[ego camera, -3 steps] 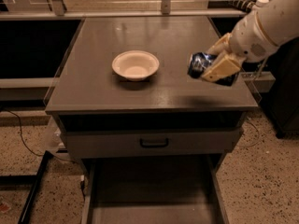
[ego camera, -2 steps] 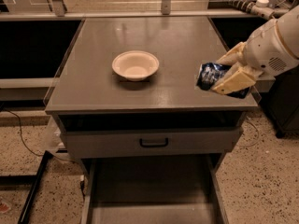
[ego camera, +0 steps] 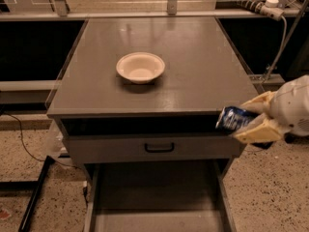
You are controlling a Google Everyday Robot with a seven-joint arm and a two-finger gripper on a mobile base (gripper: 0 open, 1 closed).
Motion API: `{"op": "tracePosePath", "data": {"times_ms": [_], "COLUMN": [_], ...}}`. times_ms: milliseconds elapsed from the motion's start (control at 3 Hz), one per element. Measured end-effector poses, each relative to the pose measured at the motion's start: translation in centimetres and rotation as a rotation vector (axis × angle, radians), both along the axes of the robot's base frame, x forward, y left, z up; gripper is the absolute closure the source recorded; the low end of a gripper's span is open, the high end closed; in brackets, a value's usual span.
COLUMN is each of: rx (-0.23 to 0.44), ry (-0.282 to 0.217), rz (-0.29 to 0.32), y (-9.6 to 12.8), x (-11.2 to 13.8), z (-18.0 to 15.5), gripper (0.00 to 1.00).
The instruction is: Place pepsi can into middle drawer
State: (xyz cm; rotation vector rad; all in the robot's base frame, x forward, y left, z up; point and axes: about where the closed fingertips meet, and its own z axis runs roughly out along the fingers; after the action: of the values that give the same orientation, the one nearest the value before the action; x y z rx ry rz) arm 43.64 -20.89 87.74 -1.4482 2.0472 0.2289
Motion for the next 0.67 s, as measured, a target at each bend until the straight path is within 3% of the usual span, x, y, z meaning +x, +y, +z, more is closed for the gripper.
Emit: {"op": "tracePosePath", "data": {"times_ms": [333, 667], "rx": [0.044, 0.044], "ry": [0.087, 0.086], "rz": [-0.079, -0.079], "y": [-1.85, -1.84], "x": [-5.03, -5.01], "z": [-6.74, -6.73], "gripper": [1.0, 1.0]}}
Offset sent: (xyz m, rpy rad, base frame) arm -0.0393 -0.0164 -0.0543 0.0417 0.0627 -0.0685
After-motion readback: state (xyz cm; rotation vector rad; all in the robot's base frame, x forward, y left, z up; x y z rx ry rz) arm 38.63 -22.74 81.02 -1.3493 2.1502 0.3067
